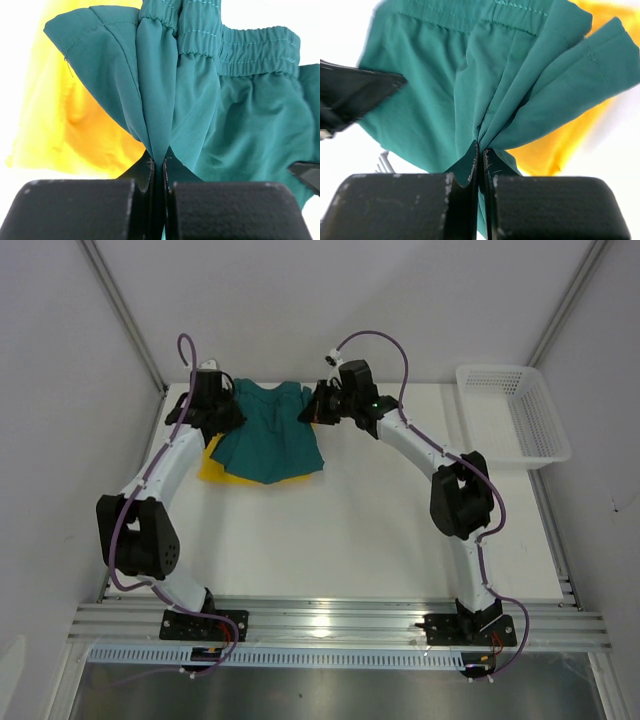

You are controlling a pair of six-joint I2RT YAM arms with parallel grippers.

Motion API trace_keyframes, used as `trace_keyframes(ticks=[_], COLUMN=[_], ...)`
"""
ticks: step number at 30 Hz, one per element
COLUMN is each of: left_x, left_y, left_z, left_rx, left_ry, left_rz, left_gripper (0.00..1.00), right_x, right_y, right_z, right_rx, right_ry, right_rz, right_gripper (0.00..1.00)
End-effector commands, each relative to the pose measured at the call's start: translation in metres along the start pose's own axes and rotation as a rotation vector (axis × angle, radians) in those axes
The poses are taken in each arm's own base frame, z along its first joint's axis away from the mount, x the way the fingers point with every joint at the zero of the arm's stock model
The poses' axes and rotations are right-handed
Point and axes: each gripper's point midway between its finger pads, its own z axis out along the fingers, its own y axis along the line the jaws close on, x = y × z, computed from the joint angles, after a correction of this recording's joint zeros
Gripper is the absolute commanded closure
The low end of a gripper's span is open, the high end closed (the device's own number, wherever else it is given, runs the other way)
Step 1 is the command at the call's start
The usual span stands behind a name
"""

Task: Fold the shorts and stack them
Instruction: Neatly place the folded shorts to the corner

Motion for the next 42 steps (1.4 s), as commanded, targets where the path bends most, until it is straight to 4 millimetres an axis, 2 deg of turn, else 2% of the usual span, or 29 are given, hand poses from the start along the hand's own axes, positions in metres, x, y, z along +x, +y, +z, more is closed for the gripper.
trace_keyframes(ticks=[1,2,9,11,12,18,19,21,22,23,25,28,29,31,32,34,35,36,37,38,39,41,42], left_x=[-0.04,-0.04,-0.047,-0.054,-0.05,-0.042,-0.031,-0.031,-0.019,-0.014,0.002,0.02,0.021,0.027,0.018,0.008,0.006,-0.001,-0.006,-0.009,-0.019,-0.033,-0.046], left_y=[0.006,0.01,0.034,0.048,0.051,0.058,0.063,0.067,0.074,0.079,0.085,0.097,0.101,0.12,0.122,0.13,0.129,0.126,0.125,0.124,0.119,0.119,0.112], left_z=[-0.012,-0.011,0.006,0.011,0.019,0.051,0.062,0.077,0.092,0.1,0.118,0.126,0.125,0.12,0.112,0.104,0.098,0.094,0.089,0.083,0.07,0.055,0.038], left_rx=[0.002,-0.001,-0.005,-0.001,0.005,0.037,0.03,0.055,0.049,0.051,0.053,0.008,-0.015,-0.086,-0.104,-0.148,-0.158,-0.16,-0.163,-0.168,-0.17,-0.199,-0.185], left_ry=[-0.075,-0.068,-0.038,-0.038,-0.018,0.008,0.026,0.021,0.052,0.067,0.108,0.141,0.141,0.141,0.111,0.084,0.086,0.071,0.062,0.053,0.027,-0.02,-0.063], left_rz=[-0.01,-0.013,-0.047,-0.072,-0.08,-0.099,-0.102,-0.117,-0.13,-0.142,-0.153,-0.164,-0.17,-0.182,-0.178,-0.163,-0.165,-0.164,-0.166,-0.168,-0.164,-0.149,-0.141], left_gripper=[1.0,1.0,1.0,1.0,1.0,1.0,1.0,1.0,1.0,1.0,1.0,0.99,0.96,0.9,0.73,0.4,0.22,0.15,0.1,0.04,0.02,0.01,0.01], right_x=[-0.035,-0.039,-0.031,-0.027,-0.024,-0.02,-0.016,-0.012,-0.014,-0.006,-0.004,0.004,0.006,0.009,0.01,0.009,0.008,0.003,0.001,0.0,0.0,-0.014,-0.016], right_y=[0.04,0.045,0.044,0.039,0.036,0.019,0.01,0.002,-0.001,-0.013,-0.02,-0.037,-0.044,-0.05,-0.053,-0.055,-0.057,-0.053,-0.051,-0.053,-0.053,-0.045,-0.041], right_z=[0.004,0.003,0.028,0.036,0.039,0.061,0.068,0.076,0.078,0.086,0.092,0.101,0.102,0.102,0.102,0.097,0.095,0.089,0.086,0.082,0.078,0.064,0.058], right_rx=[-0.133,-0.147,-0.205,-0.207,-0.202,-0.208,-0.2,-0.199,-0.2,-0.185,-0.176,-0.146,-0.134,-0.115,-0.1,-0.075,-0.06,-0.053,-0.043,-0.023,-0.005,0.015,0.015], right_ry=[-0.085,-0.096,-0.097,-0.096,-0.09,-0.112,-0.112,-0.111,-0.114,-0.102,-0.105,-0.094,-0.09,-0.078,-0.077,-0.071,-0.073,-0.078,-0.076,-0.076,-0.071,-0.1,-0.103], right_rz=[-0.019,-0.016,0.044,0.06,0.069,0.083,0.088,0.097,0.098,0.111,0.121,0.144,0.152,0.159,0.161,0.154,0.152,0.145,0.14,0.124,0.118,0.078,0.07], right_gripper=[1.0,1.0,1.0,1.0,1.0,1.0,1.0,1.0,1.0,1.0,1.0,0.91,0.79,0.7,0.64,0.62,0.55,0.52,0.46,0.33,0.28,0.17,0.16])
